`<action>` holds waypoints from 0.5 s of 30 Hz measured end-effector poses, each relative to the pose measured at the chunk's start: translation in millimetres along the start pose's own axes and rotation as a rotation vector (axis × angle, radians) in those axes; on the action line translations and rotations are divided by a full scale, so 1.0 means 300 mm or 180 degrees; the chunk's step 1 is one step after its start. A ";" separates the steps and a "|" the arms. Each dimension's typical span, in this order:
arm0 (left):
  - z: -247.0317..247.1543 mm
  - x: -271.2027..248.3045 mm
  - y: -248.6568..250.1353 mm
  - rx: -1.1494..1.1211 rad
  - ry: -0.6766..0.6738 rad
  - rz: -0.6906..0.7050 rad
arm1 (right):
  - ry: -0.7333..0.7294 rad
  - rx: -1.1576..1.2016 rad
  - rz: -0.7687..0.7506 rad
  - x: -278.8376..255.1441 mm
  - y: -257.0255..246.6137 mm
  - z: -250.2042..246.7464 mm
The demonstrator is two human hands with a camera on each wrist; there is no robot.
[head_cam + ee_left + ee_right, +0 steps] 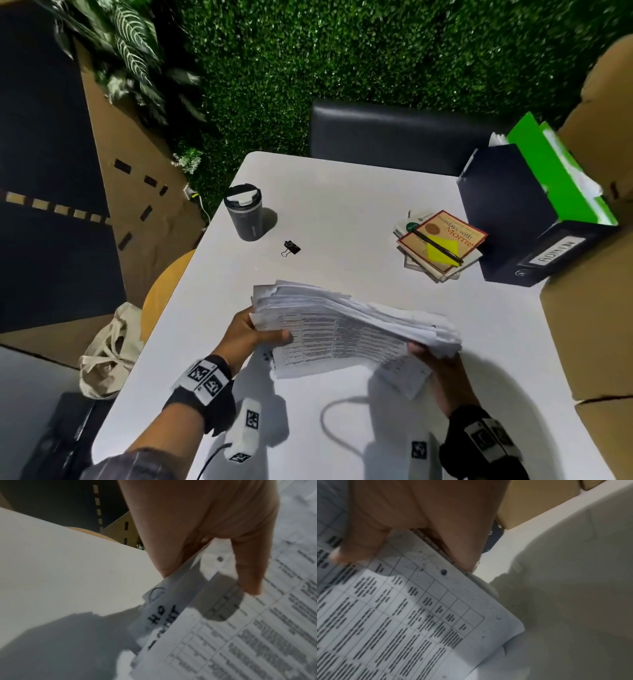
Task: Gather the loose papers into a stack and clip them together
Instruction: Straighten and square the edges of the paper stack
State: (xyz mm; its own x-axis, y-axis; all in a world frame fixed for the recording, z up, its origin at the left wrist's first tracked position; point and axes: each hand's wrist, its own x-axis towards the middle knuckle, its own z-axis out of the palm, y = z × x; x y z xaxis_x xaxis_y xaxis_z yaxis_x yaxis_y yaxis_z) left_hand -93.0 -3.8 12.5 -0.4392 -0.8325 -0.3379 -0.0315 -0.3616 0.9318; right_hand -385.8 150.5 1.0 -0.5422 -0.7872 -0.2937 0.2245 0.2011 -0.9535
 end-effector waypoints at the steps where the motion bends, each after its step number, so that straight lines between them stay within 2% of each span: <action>1: 0.000 0.005 -0.013 0.0044 -0.0008 -0.0017 | -0.0008 0.0163 0.0057 0.004 0.007 -0.006; 4: 0.013 0.009 -0.032 0.0178 0.0035 0.0109 | -0.0144 0.0217 0.0209 -0.003 -0.003 0.002; 10: 0.058 -0.007 0.044 0.0228 0.0109 0.0555 | 0.0181 -0.0122 -0.0074 -0.034 -0.062 0.026; 15: 0.033 -0.018 0.018 -0.0023 0.0033 0.0369 | 0.0025 -0.0334 0.0089 -0.063 -0.015 0.002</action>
State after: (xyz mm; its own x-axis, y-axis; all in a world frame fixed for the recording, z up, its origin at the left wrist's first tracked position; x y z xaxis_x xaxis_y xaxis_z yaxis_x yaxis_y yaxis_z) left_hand -99.8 3.0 20.8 -0.4301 -0.8732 -0.2293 0.0254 -0.2656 0.9638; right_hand -376.2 164.1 11.0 -0.5433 -0.7759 -0.3206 0.1539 0.2833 -0.9466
